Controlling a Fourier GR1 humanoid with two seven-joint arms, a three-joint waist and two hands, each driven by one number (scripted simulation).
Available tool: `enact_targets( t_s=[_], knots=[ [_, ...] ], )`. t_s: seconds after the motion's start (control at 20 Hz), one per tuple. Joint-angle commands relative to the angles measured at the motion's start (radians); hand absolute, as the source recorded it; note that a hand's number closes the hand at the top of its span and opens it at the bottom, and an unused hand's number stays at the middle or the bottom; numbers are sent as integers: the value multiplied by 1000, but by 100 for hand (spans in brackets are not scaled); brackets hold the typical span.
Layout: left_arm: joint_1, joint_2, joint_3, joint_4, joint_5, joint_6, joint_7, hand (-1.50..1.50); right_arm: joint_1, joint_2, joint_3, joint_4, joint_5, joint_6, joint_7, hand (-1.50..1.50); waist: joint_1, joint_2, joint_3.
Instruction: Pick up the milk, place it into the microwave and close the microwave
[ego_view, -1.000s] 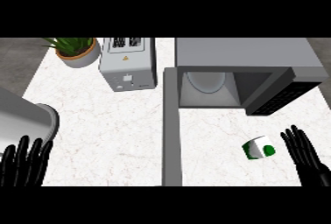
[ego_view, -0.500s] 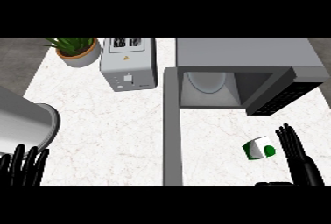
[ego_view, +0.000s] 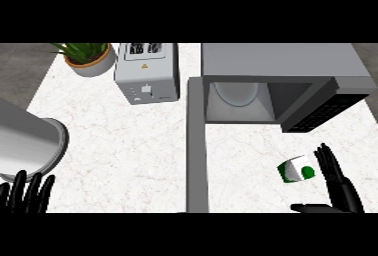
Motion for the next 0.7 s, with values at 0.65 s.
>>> enact_targets(
  t_s=[0.65],
  knots=[
    [17,6,31,52,21,-30,-50,-150,-141,-25,51,251,26,26,-245,-150,0,1,0]
  ],
)
